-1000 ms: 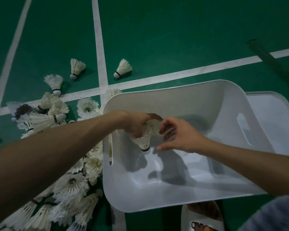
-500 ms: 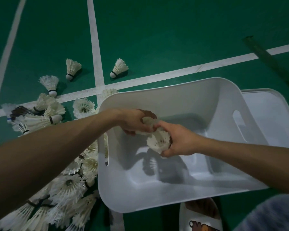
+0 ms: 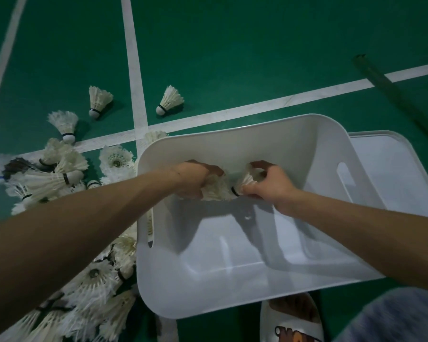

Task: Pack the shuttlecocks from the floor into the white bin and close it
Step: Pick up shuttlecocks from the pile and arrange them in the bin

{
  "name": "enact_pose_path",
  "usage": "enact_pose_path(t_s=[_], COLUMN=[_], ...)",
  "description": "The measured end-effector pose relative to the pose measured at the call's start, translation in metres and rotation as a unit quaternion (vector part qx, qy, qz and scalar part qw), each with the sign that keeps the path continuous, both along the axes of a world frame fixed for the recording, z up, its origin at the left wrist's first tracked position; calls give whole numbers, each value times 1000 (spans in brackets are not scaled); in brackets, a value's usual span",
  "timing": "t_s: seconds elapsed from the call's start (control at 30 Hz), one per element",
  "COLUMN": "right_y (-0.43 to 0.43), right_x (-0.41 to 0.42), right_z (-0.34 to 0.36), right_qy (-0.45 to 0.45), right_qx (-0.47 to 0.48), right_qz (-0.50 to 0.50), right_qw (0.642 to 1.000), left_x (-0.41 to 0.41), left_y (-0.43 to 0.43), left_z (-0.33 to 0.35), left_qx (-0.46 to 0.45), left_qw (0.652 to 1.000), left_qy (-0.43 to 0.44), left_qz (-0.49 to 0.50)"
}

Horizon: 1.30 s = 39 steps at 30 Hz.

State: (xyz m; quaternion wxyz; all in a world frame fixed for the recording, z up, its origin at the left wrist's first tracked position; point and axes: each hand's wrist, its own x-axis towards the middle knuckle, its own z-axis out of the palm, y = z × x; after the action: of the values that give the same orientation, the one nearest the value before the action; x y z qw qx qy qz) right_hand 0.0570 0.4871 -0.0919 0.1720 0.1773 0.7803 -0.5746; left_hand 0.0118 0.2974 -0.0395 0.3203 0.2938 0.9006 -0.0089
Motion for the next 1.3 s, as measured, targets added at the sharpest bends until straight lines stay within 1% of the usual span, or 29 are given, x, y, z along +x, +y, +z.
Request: enact_pose_path(t_s=[0.07, 0.13, 0.17, 0.2, 0.27, 0.3, 0.43, 0.5, 0.57, 0.7, 0.87, 1.03, 1.1, 1.17, 1.3], right_y=[-13, -20, -22, -22, -22, -23, -19, -11, -6, -4, 2, -1, -3, -3, 0], right_x=[3, 4, 4, 2, 0, -1, -7, -9, -7, -4, -8, -10, -9, -6, -7], right_z=[-4, -7, -8, -9, -10, -10, -5, -4, -5, -7, -6, -6, -6, -9, -6], right_qy=[-47, -79, -83, -81, -66, -64, -67, -74, -75, -8, 25, 50, 54, 51, 1], right_qx=[-74, -108, -108, -88, -14, 1, 21, 35, 28, 81, 138, 182, 189, 186, 116], right_qz=[-46, -73, -78, -72, -28, -14, 17, 27, 41, 103, 137, 162, 174, 169, 83], right_qw=[995, 988, 988, 990, 997, 998, 997, 996, 996, 991, 981, 969, 965, 966, 990], left_x=[-1, 0, -1, -1, -2, -2, -1, 2, 6, 10, 14, 26, 31, 31, 26], left_y=[0, 0, 0, 0, -1, -1, -3, -5, -6, -4, -3, 4, 7, 9, 10], left_z=[1, 1, 0, -1, -5, -7, -12, -13, -13, -9, -7, -4, -10, -14, -19], left_qx=[-7, -8, -7, -6, -9, -16, -48, -61, -71, -68, -47, -40, -53, -45, -10], left_qw=[1000, 1000, 1000, 1000, 1000, 1000, 998, 996, 994, 996, 997, 992, 991, 993, 994], left_qy=[2, 7, 11, 13, 12, 13, 26, 55, 78, 55, 38, 117, 125, 109, 64], left_qz=[-4, -8, -9, -10, -11, -14, -30, -33, -23, 11, 55, -3, -18, 9, 92])
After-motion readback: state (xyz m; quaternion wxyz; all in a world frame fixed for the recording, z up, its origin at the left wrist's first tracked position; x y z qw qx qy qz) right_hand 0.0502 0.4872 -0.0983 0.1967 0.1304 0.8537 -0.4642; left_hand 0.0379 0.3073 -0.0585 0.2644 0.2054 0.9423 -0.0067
